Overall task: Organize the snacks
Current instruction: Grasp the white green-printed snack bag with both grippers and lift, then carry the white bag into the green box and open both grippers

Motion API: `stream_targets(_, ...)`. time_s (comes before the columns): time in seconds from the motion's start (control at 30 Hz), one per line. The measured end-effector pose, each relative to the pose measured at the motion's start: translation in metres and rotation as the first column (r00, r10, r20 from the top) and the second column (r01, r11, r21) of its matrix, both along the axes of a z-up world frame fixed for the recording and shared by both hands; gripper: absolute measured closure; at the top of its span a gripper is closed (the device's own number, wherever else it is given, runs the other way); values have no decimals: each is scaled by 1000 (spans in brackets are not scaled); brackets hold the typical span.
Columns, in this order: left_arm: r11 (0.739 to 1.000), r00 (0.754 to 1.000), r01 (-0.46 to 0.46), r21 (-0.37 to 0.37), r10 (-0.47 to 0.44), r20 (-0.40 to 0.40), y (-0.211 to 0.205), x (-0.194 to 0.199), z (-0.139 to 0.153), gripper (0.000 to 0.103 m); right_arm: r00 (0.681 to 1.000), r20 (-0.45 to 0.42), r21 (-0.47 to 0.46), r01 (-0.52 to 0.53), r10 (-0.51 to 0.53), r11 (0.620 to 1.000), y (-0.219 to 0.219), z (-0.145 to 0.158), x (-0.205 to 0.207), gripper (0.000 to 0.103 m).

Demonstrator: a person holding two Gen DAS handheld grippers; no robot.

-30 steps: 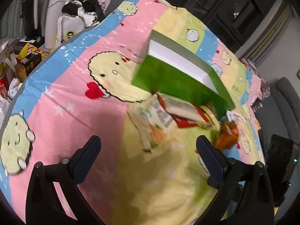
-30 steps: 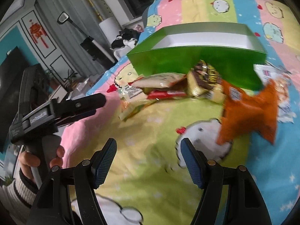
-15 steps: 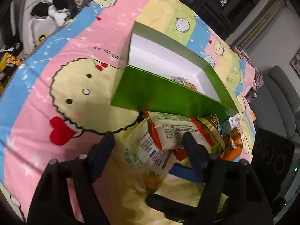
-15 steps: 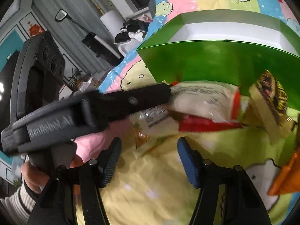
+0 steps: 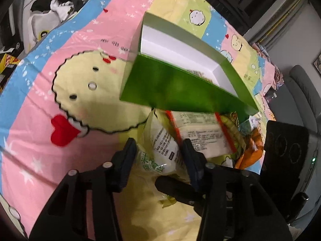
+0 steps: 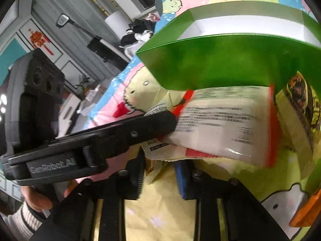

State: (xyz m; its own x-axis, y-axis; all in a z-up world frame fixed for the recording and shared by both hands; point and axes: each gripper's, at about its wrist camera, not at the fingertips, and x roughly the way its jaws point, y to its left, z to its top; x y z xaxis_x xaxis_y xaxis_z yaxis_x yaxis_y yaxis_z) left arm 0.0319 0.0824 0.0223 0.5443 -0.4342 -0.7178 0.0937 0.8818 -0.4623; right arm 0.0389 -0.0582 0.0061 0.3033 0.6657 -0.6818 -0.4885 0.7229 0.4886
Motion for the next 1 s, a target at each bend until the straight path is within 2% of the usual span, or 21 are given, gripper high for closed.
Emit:
stream_targets(0.17, 999, 1000, -26, -27, 25, -12, -5, -26, 6, 57, 1000, 11, 3, -24, 24, 1000, -3, 7, -23, 78)
stream_targets(0.4, 997, 999, -37, -68, 38, 11, -23, -73, 25, 58, 997, 52, 9, -49, 49, 999, -22, 27, -69, 78)
stream_targets(0.73, 998, 993, 39, -43, -34, 113, -69, -111, 67, 58, 987, 163, 18, -1, -2, 1000, -62, 67, -120, 78)
stream_targets(1.0, 995, 983, 96, -29, -91, 160, -92, -118, 87, 58, 972, 229, 25, 50, -55, 998, -85, 86, -134, 78)
